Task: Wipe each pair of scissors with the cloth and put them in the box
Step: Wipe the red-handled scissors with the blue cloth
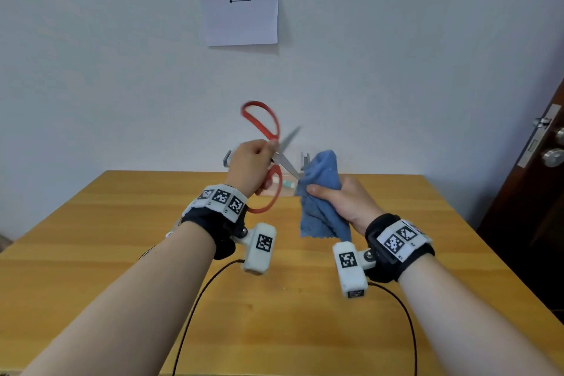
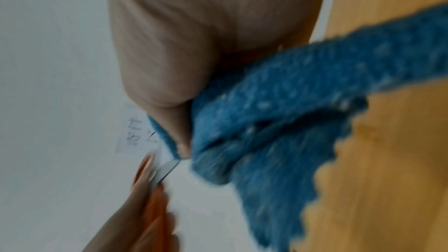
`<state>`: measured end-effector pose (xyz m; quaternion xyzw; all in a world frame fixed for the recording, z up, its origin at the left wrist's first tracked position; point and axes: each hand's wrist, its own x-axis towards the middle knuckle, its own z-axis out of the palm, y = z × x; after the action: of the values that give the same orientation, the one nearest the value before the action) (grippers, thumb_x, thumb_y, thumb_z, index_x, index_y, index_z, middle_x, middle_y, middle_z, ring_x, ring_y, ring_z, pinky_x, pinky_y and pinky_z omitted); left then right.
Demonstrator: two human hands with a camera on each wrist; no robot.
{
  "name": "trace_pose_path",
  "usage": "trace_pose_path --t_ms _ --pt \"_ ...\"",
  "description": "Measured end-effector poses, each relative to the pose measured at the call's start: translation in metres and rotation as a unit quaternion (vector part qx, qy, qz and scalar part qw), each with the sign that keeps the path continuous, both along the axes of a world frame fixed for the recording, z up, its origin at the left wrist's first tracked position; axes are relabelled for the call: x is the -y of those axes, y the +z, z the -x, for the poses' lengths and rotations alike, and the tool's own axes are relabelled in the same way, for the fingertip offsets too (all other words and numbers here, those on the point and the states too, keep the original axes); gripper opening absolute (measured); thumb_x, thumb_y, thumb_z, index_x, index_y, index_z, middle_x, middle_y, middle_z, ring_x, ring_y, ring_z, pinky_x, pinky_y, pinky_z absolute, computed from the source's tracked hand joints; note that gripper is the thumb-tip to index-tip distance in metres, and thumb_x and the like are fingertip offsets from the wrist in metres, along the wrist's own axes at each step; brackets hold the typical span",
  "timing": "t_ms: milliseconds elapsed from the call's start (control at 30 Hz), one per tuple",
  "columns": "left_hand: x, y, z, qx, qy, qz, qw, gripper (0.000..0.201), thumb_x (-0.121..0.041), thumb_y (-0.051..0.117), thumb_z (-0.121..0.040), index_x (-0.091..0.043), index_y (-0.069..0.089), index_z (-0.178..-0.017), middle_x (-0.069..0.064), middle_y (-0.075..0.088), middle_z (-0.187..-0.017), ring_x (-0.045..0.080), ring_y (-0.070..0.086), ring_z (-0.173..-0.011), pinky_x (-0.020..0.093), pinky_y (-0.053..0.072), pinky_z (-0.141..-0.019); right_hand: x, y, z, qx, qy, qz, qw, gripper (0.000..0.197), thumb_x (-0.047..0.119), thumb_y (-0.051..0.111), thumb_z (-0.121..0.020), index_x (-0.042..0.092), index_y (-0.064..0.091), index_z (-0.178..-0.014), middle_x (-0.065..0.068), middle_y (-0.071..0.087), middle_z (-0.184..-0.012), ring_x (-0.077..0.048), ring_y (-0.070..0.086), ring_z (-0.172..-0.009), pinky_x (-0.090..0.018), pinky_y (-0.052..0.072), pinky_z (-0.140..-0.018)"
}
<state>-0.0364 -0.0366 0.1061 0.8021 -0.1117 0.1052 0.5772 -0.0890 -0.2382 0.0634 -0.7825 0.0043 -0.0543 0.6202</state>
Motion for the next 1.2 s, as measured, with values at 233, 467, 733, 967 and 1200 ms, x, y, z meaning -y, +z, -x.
trace_pose_path --t_ms 233,467,733,967,1200 --pt "-0.019 0.021 -0.014 -0.054 0.024 0.055 0.997 0.033 -0.032 0.044 -0.108 -0.009 0.059 -0.090 0.006 0.049 -0.060 0.017 0.047 -0.038 0.022 0.030 -0.036 0.091 -0.072 -0.019 -0.122 -0.210 -0.073 0.967 0.047 0.040 0.083 -0.081 -0.001 0.071 -0.101 -0.018 0.076 -0.091 -0.035 0.074 -0.087 -0.055 0.060 -0.087" --pt "0.003 0.007 -0.005 -0.065 -0.013 -0.004 0.998 0.034 -0.033 0.047 -0.107 -0.005 0.061 -0.094 0.006 0.055 -0.059 0.016 0.055 -0.041 0.024 0.038 -0.038 0.090 -0.069 -0.047 -0.163 -0.192 -0.066 0.966 0.135 0.069 0.090 -0.044 0.001 0.037 -0.147 -0.016 0.058 -0.136 -0.034 0.060 -0.120 -0.050 0.053 -0.097" --pt "0.020 0.002 0.011 -0.096 -0.118 0.144 0.978 0.026 -0.026 0.048 -0.110 -0.005 0.054 -0.096 0.010 0.051 -0.071 0.033 0.075 -0.072 0.039 0.062 -0.059 0.008 -0.009 0.003 -0.147 0.129 -0.093 0.976 0.053 0.049 0.072 -0.086 0.014 0.065 -0.125 -0.008 0.073 -0.119 -0.032 0.070 -0.099 -0.048 0.057 -0.081" --pt "0.011 -0.007 0.011 -0.122 -0.107 0.108 0.981 0.031 -0.027 0.051 -0.108 -0.002 0.067 -0.102 0.008 0.064 -0.079 0.026 0.073 -0.078 0.034 0.062 -0.062 -0.015 0.006 0.001 -0.075 0.139 -0.048 0.986 0.039 0.039 0.050 -0.106 0.006 0.070 -0.113 -0.014 0.077 -0.101 -0.029 0.072 -0.081 -0.038 0.058 -0.070" --pt "-0.025 -0.002 -0.002 0.027 0.056 0.063 0.996 0.019 -0.027 0.052 -0.105 -0.019 0.067 -0.114 -0.006 0.070 -0.108 0.011 0.066 -0.103 0.034 0.055 -0.087 0.002 -0.001 -0.002 -0.084 0.074 -0.083 0.990 0.039 0.044 0.059 -0.100 0.012 0.079 -0.092 -0.002 0.064 -0.071 -0.015 0.062 -0.067 -0.032 0.054 -0.061"
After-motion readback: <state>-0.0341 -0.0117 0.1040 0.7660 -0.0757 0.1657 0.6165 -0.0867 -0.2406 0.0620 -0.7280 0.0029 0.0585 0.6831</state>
